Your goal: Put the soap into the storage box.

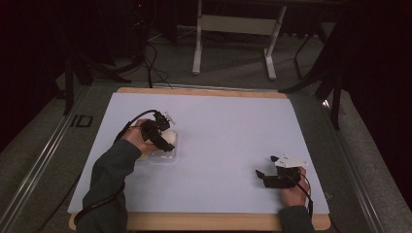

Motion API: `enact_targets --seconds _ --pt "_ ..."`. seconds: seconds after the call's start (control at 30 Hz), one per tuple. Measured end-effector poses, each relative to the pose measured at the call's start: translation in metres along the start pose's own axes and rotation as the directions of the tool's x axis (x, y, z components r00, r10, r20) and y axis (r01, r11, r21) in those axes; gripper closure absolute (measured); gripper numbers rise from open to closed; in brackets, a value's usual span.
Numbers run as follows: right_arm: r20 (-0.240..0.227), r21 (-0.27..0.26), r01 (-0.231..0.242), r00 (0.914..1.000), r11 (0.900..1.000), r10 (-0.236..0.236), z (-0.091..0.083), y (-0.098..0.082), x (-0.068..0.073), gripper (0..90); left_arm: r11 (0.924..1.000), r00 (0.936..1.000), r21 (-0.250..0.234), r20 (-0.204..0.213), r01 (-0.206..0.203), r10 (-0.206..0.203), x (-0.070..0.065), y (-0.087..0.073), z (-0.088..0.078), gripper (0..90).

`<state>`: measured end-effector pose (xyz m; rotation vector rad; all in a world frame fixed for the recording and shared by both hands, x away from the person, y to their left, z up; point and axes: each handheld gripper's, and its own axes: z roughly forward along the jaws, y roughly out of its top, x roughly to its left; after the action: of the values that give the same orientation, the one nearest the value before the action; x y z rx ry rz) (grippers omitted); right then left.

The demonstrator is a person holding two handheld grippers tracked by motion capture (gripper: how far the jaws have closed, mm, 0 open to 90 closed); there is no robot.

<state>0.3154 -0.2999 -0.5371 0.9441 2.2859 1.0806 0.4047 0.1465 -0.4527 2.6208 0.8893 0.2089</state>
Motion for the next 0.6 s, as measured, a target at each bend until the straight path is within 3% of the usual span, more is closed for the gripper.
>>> enact_targets --seconds 0.6 --pt "0.002 0.001 0.003 1.0 1.0 -0.003 0.0 0.0 0.0 15.8 0.9955 0.9949 -0.007 -0.033 0.095 -0.095 0.013 -0.018 -0.006 25.4"
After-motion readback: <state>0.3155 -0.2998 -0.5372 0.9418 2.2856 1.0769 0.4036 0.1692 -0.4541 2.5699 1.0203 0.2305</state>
